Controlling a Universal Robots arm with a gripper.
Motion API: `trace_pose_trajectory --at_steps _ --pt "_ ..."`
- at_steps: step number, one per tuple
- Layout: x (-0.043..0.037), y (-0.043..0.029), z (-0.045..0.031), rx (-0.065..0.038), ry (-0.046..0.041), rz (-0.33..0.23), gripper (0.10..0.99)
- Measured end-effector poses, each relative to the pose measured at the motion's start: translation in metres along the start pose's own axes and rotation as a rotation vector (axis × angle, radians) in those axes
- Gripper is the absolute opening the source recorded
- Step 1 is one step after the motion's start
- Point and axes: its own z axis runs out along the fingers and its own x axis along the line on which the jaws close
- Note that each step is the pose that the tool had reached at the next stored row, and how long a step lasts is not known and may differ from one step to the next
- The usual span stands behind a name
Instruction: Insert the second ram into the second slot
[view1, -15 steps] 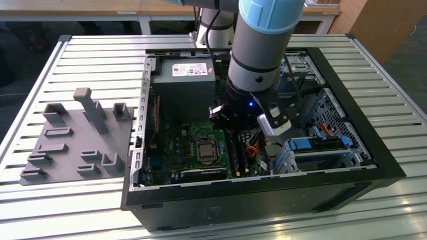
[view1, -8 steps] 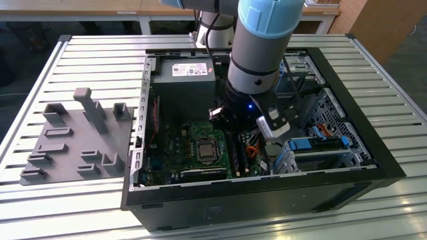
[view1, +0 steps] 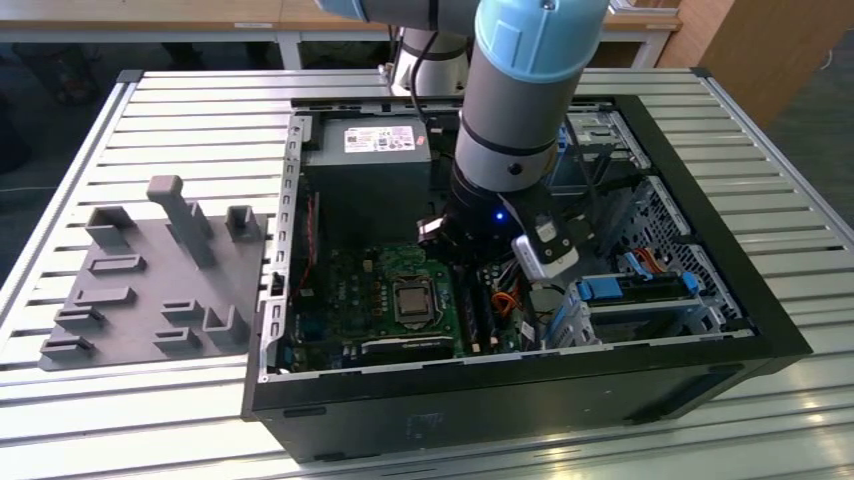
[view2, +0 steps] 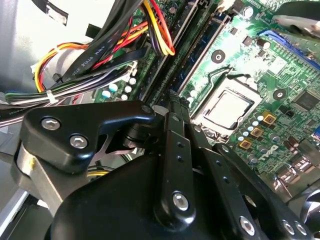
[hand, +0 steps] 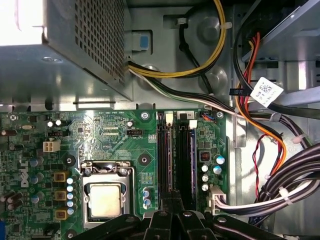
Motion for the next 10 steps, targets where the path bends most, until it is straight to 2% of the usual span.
trace_pose_trajectory --at_steps 10 --pt "-0.001 0.0 0.0024 0.0 0.0027 0.0 0.106"
